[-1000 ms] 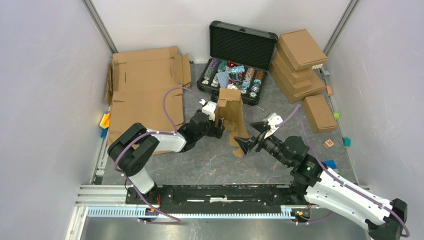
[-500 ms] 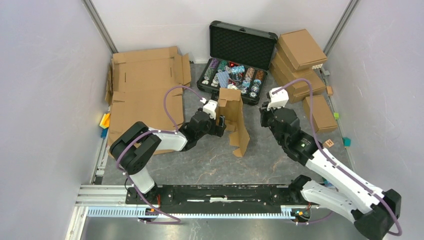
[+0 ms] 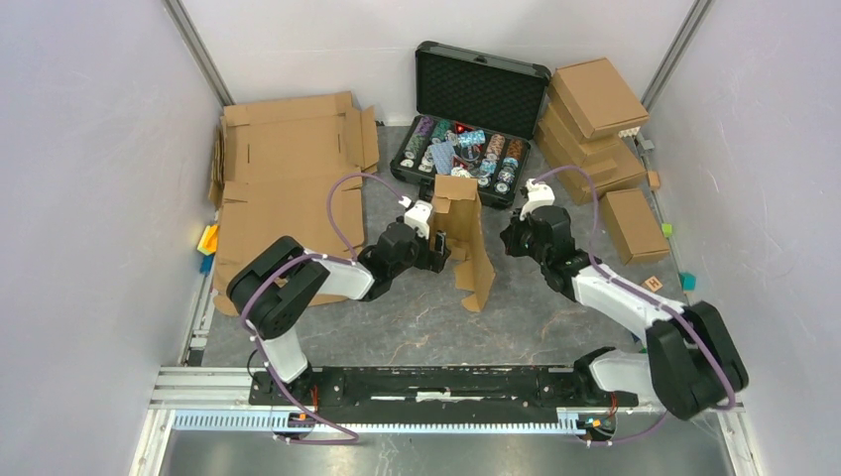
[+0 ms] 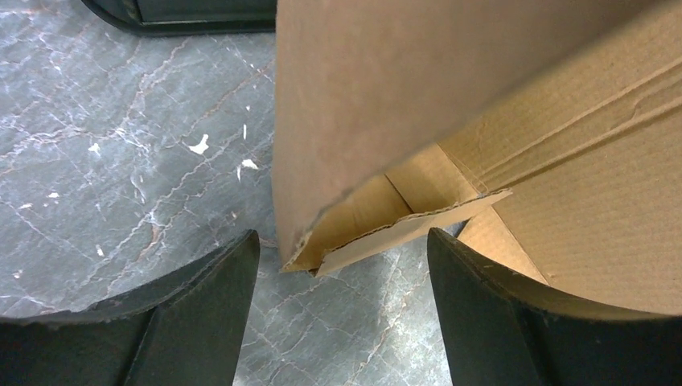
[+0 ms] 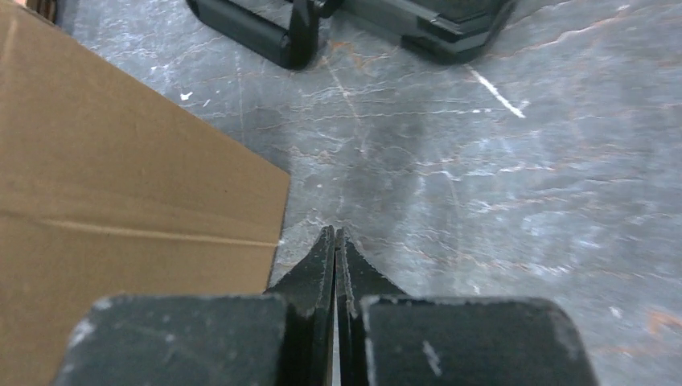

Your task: Fold the paper box

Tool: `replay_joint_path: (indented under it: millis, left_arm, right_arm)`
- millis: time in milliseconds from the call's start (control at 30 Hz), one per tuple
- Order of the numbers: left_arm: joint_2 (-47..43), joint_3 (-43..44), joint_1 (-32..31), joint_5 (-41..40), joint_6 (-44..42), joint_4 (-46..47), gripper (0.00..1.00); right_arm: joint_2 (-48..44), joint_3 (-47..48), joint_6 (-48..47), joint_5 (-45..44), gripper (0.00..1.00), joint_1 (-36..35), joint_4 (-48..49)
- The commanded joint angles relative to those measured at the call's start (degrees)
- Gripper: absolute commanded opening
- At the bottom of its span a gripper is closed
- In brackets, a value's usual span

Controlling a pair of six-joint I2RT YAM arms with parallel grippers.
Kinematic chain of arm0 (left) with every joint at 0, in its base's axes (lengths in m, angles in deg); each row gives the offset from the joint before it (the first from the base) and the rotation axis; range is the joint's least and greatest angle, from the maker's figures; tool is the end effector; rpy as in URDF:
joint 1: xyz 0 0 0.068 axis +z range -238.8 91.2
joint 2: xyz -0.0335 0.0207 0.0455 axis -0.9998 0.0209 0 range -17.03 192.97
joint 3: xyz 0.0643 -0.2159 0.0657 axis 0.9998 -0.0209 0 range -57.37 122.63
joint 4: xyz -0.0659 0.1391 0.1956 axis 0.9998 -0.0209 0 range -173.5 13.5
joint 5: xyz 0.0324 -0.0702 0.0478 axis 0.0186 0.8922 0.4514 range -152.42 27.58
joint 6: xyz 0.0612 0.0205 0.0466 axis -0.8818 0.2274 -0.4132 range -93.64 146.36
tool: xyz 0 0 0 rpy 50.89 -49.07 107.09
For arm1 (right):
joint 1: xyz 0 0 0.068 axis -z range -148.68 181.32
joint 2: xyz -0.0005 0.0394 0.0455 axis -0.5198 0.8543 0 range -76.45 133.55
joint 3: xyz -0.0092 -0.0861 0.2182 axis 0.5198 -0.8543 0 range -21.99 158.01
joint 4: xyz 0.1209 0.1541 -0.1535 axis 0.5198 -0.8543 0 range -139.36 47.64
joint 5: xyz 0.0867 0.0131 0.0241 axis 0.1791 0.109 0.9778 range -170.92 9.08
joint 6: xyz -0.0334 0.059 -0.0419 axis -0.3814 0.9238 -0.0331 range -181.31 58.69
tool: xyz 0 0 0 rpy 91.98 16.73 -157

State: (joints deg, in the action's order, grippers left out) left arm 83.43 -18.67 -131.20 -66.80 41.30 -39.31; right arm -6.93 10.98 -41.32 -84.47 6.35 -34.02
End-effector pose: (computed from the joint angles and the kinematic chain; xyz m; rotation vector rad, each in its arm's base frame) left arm 0.2640 -0.2338 0.0992 0.4359 1.9966 -0.5608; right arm 0.2636 0.1181 0.1667 -0.0521 2.0881 0.4179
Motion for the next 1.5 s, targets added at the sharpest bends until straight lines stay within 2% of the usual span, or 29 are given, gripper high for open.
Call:
replay_joint_path:
  millis: [0,233,367,567,667,967,1133,1233,1467]
  left_arm:
    - [1.1,-0.4,0.3,2.1,-3.2,4.1,0.82]
    - [1.7,0.8,0.3,0.6,-3.3,1.3,0.81]
    - [2.4,1.9,0.3,0.7,-2.8,0.3,0.78]
    - [2.5,2.8,0.3,1.8,-2.9,-0.2,0.70]
    - [2.3,3.1,0.3,2.3,-3.2,-0.6,0.62]
    - [0.4,1.7,0.3,2.0,-2.4,-1.0,0.63]
    - [-2.0,-0.2,0.5,0.0,-1.1,-1.9,0.72]
    - [-3.3,-1.5,1.2,-0.1,0.5,-2.3,0.73]
    - [-7.8,-5.7,1.3,0.3,1.6,-0.6,0.79]
  right_arm:
    - [5.7,0.3,5.1,10.1,0.00,0.9,12.4]
    - [16.1,0.2,8.2,20.3,0.00,0.9,20.9]
    - [19.7,0.8,8.4,22.3,0.00,-0.2,22.8]
    - [22.6,2.0,8.2,22.6,0.00,-2.0,23.5]
    - [22.9,1.6,8.5,22.7,0.00,-2.2,24.2]
    - [19.6,0.6,4.4,19.2,0.02,-1.3,21.0]
    - [16.8,-2.2,1.3,17.1,0.08,0.7,20.8]
    - [15.8,-2.6,0.4,16.7,0.11,2.2,21.0]
    - [16.9,-1.5,0.3,17.6,0.12,3.1,22.7]
